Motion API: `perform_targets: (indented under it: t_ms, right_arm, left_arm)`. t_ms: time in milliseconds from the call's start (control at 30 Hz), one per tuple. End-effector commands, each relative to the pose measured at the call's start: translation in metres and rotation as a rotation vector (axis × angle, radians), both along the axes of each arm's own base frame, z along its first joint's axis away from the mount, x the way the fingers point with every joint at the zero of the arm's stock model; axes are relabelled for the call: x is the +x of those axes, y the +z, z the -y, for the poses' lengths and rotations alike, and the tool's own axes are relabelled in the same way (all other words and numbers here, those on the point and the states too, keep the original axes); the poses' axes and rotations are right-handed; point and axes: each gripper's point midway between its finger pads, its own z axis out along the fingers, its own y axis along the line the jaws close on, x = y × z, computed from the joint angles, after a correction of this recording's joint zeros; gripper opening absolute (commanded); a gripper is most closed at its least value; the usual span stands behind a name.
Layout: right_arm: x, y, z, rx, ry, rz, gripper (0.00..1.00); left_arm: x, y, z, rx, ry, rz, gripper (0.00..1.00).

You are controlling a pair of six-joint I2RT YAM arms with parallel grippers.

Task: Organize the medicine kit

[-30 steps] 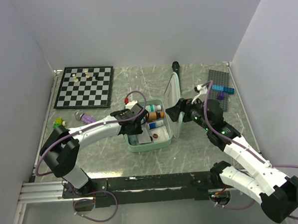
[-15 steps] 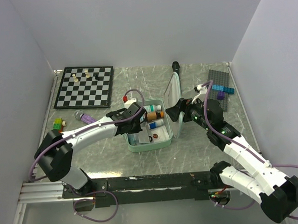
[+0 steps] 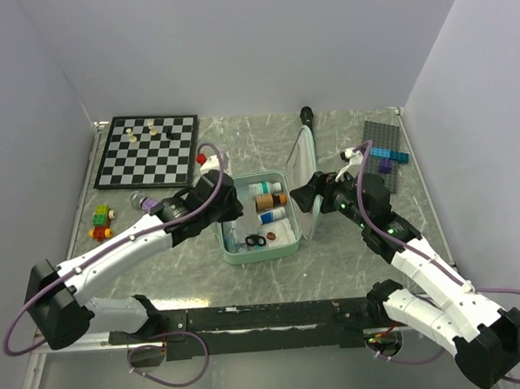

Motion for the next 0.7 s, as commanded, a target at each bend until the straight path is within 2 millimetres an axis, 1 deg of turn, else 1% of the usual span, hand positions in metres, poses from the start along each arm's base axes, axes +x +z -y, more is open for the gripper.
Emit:
perform_targets:
  t_ms: [0,67,167,267,300,333,500,600,667]
  right_arm:
    - [-0.007,-0.022,0.006,-0.027,-0.005,-0.062,1.00]
    - [-0.009,-0.019,0.006,-0.006,-0.008,-0.057,1.00]
    - [-0.013,-0.008,0.004,0.027,0.012,-0.026,1.00]
    - [-0.016,-0.005,0.005,0.031,0.024,-0.015,1.00]
    - [-0.018,-0.007,0.005,0.030,0.027,-0.018,1.00]
    - [-0.019,-0.010,0.005,0.031,0.028,-0.022,1.00]
    - [-0.027,-0.015,0.008,0.038,0.034,-0.023,1.00]
    - [-0.030,-0.013,0.009,0.039,0.035,-0.013,1.00]
    - [-0.033,-0.010,0.009,0.041,0.043,-0.001,1.00]
  left_arm:
    - [0.007,0.054,0.010,-0.125,-0.016,0.108,0.01]
    - [0.008,0.070,0.010,-0.162,-0.009,0.138,0.01]
    - [0.012,0.100,0.011,-0.228,0.010,0.199,0.01]
    - [0.020,0.129,0.014,-0.271,0.021,0.249,0.01]
    - [0.024,0.140,0.016,-0.281,0.020,0.268,0.01]
    - [0.026,0.154,0.021,-0.301,0.011,0.286,0.01]
    - [0.037,0.197,0.043,-0.349,-0.043,0.332,0.01]
    - [0.043,0.213,0.056,-0.362,-0.077,0.339,0.01]
    - [0.046,0.213,0.066,-0.360,-0.100,0.316,0.01]
